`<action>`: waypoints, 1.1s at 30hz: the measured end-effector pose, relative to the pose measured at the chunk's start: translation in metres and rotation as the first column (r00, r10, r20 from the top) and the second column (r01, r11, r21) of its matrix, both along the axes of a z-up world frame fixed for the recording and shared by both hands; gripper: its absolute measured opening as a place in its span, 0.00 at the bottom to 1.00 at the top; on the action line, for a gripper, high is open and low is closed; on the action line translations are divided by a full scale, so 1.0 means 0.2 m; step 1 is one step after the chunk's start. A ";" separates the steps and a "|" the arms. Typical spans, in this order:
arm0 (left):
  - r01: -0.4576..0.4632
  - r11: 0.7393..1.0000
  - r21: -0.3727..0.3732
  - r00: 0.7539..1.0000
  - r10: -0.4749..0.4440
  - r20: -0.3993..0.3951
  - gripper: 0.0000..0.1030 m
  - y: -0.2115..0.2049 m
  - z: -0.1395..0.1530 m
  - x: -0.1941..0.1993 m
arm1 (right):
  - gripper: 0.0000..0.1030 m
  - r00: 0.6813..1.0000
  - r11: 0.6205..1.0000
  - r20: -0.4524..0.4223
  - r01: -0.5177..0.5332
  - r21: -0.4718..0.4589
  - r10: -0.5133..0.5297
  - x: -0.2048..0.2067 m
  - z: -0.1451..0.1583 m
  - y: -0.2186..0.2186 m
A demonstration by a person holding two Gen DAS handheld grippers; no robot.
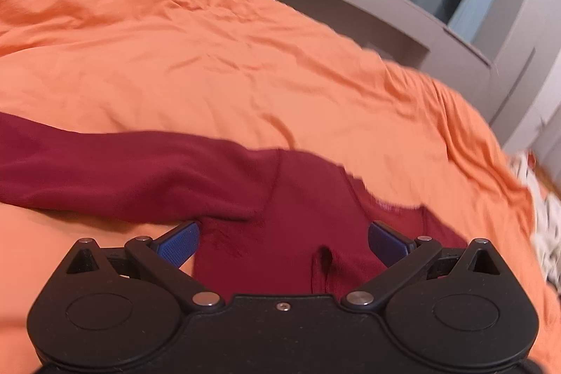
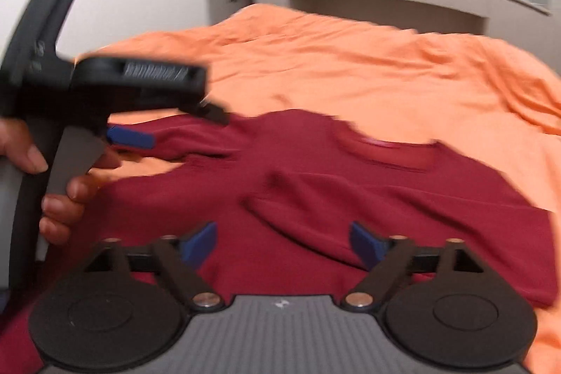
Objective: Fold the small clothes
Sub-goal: 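Fold the held sleeve across the sweater front and release with the right gripper, then withdraw the open right gripper from the folded sleeve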
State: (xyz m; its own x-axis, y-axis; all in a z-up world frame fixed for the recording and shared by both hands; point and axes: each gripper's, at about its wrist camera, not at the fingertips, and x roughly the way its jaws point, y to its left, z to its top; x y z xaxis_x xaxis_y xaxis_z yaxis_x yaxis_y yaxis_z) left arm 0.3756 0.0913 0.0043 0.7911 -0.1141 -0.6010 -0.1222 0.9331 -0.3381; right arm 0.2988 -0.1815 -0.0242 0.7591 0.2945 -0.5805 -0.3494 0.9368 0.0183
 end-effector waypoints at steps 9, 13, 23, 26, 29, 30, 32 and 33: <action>0.098 0.993 0.067 0.989 -0.090 -0.120 0.99 -0.17 -0.18 0.14 | 1.00 0.908 0.875 0.113 0.420 -0.243 -0.404 -0.11 -0.05 -0.57; 0.094 0.984 0.154 0.974 -0.059 -0.220 0.99 -0.24 -0.30 0.19 | 1.00 0.862 0.809 0.116 0.503 -0.304 -0.493 -0.06 -0.14 -0.71; 0.107 0.974 0.202 0.967 -0.055 -0.247 0.99 -0.26 -0.32 0.21 | 1.00 0.859 0.779 0.179 0.511 -0.364 -0.480 0.12 -0.30 -0.69; 0.110 0.972 0.209 0.967 -0.055 -0.249 0.99 -0.27 -0.32 0.21 | 1.00 0.855 0.784 0.222 0.519 -0.340 -0.470 0.09 -0.29 -0.70; 0.111 0.970 0.215 0.967 -0.055 -0.251 0.99 -0.28 -0.32 0.21 | 1.00 0.892 0.811 0.163 0.451 -0.371 -0.422 0.08 -0.31 -0.68; 0.112 0.970 0.217 0.966 -0.055 -0.252 0.99 -0.29 -0.32 0.21 | 1.00 0.894 0.807 0.148 0.446 -0.388 -0.423 0.08 -0.31 -0.67; 0.114 0.968 0.223 0.966 -0.056 -0.253 1.00 -0.29 -0.32 0.21 | 1.00 0.893 0.804 0.143 0.447 -0.393 -0.426 0.09 -0.32 -0.67; 0.114 0.968 0.224 0.966 -0.055 -0.253 1.00 -0.29 -0.32 0.21 | 1.00 0.892 0.801 0.142 0.448 -0.396 -0.429 0.09 -0.32 -0.66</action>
